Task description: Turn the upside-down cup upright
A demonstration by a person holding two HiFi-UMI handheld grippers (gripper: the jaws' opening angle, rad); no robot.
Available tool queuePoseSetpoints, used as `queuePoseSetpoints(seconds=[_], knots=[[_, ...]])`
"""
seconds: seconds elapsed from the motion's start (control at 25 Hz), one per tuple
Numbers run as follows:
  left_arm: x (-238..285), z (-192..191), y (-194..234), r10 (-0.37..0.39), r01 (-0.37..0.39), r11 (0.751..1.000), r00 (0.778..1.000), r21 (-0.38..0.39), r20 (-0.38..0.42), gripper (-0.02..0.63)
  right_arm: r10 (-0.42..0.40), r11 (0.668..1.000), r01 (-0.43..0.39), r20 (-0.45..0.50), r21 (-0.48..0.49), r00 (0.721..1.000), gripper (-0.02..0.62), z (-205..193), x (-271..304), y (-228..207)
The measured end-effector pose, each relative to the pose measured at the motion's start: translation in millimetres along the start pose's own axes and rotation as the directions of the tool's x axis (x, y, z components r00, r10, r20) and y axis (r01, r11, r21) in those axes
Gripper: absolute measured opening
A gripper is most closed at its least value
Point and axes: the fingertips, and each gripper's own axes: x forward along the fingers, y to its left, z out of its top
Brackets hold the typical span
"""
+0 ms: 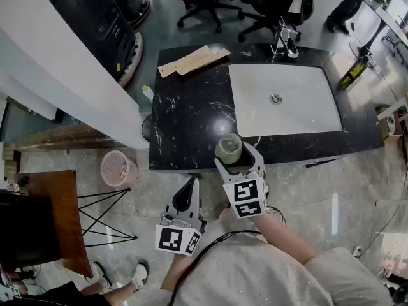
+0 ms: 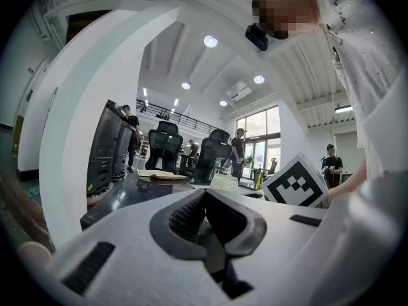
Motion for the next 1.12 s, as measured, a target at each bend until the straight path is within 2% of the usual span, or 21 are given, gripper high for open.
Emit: queuePoseSetpoints(seconds=[0.2, 0.36, 0.44, 0.48, 0.52, 0.56, 0.6, 0.68, 0.8, 0.88, 0.96, 1.04, 1.08, 1.12], knots=[[-6.9, 3.9, 10.7, 0.028, -0.028, 1.000, 1.000, -0.008, 0.000, 0.008, 0.035, 0.998, -0.034, -0.011, 0.053, 0.999, 0.337, -0.9, -5.8, -1.4], [-7.4, 4.1, 12.0, 0.048, -0.048, 0.999, 0.999, -0.016, 0.010, 0.008, 0.132, 0.976, -0.129, -0.006, 0.177, 0.991, 0.336, -2.8, -15.5, -1.3], [-7.1, 5.3, 11.8, 0.056, -0.055, 0.998, 0.998, -0.022, 0.016, 0.008, 0.216, 0.931, -0.212, 0.020, 0.296, 0.976, 0.336, 3.0, -21.3, 4.4], [-7.1, 6.3, 11.6, 0.059, -0.059, 0.998, 0.998, -0.024, 0.017, 0.008, 0.263, 0.890, -0.262, 0.047, 0.373, 0.964, 0.336, 7.5, -24.3, 8.4], [-7.2, 7.4, 11.1, 0.062, -0.062, 0.998, 0.998, -0.026, 0.018, 0.008, 0.309, 0.833, -0.313, 0.087, 0.456, 0.947, 0.336, 12.9, -27.2, 12.5], [-7.2, 8.5, 10.5, 0.064, -0.064, 0.998, 0.998, -0.028, 0.018, 0.008, 0.349, 0.759, -0.365, 0.137, 0.540, 0.927, 0.336, 18.5, -29.7, 16.3], [-7.3, 9.6, 10.0, 0.066, -0.066, 0.997, 0.998, -0.031, 0.018, 0.008, 0.380, 0.669, -0.413, 0.193, 0.618, 0.905, 0.336, 23.7, -31.5, 20.2], [-8.1, 11.7, 9.5, 0.070, -0.069, 0.997, 0.997, -0.036, 0.020, 0.008, 0.411, 0.470, -0.486, 0.304, 0.737, 0.859, 0.336, 30.8, -33.3, 28.0], [-10.5, 13.8, 8.2, 0.079, -0.078, 0.996, 0.997, -0.032, 0.015, 0.008, 0.411, 0.195, -0.571, 0.462, 0.798, 0.786, 0.334, 38.3, -38.6, 39.7], [-12.5, 13.8, 7.5, 0.083, -0.082, 0.996, 0.997, -0.024, 0.009, 0.008, 0.397, 0.010, -0.610, 0.557, 0.792, 0.730, 0.334, 39.7, -40.9, 45.7], [-14.5, 11.4, 8.4, 0.088, -0.088, 0.996, 0.996, -0.016, -0.002, 0.008, 0.353, -0.219, -0.621, 0.654, 0.753, 0.669, 0.334, 40.3, -39.3, 49.0], [-17.0, 7.7, 10.0, 0.095, -0.095, 0.995, 0.995, -0.008, -0.019, 0.008, 0.266, -0.458, -0.599, 0.744, 0.657, 0.613, 0.336, 40.8, -35.7, 48.4], [-18.9, 6.1, 10.6, 0.099, -0.099, 0.995, 0.995, -0.003, -0.029, 0.008, 0.212, -0.557, -0.583, 0.780, 0.591, 0.588, 0.336, 40.4, -34.4, 46.7], [-21.1, 5.1, 11.1, 0.103, -0.103, 0.995, 0.994, 0.002, -0.037, 0.008, 0.159, -0.635, -0.569, 0.809, 0.522, 0.566, 0.334, 39.3, -33.7, 44.4]])
